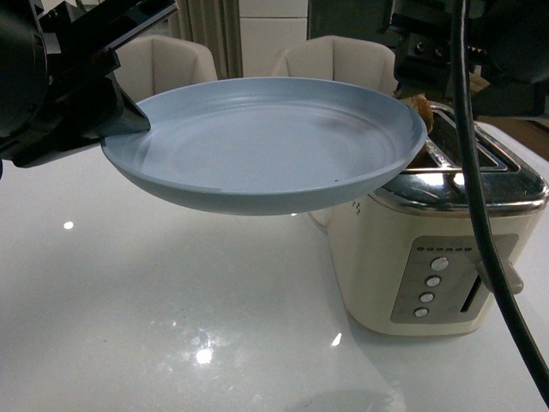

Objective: Left arm holds plate, right arm toasts bread

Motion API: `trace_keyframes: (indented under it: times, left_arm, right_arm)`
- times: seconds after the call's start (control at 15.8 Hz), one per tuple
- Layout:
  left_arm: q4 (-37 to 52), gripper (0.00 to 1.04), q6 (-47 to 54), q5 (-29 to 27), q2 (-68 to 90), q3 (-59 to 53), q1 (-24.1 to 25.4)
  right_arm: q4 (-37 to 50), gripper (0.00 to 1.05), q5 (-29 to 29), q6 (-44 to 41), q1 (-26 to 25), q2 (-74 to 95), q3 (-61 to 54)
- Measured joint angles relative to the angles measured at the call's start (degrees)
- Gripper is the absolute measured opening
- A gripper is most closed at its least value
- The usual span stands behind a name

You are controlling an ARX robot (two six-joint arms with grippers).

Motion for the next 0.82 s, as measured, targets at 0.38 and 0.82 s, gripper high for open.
trace_keyframes:
  times: [0.38, 0.82]
  left_arm:
    - [0.0, 0.03, 0.0, 0.0, 0.0, 0.0, 0.0]
    - [0.0, 0.03, 0.0, 0.0, 0.0, 0.0, 0.0]
  right_arm:
    - [3.5, 0.98, 2.1, 0.0, 0.2, -6.0, -1.4]
    - [11.0, 0.98, 8.7, -1.6, 5.0, -27.2, -14.1]
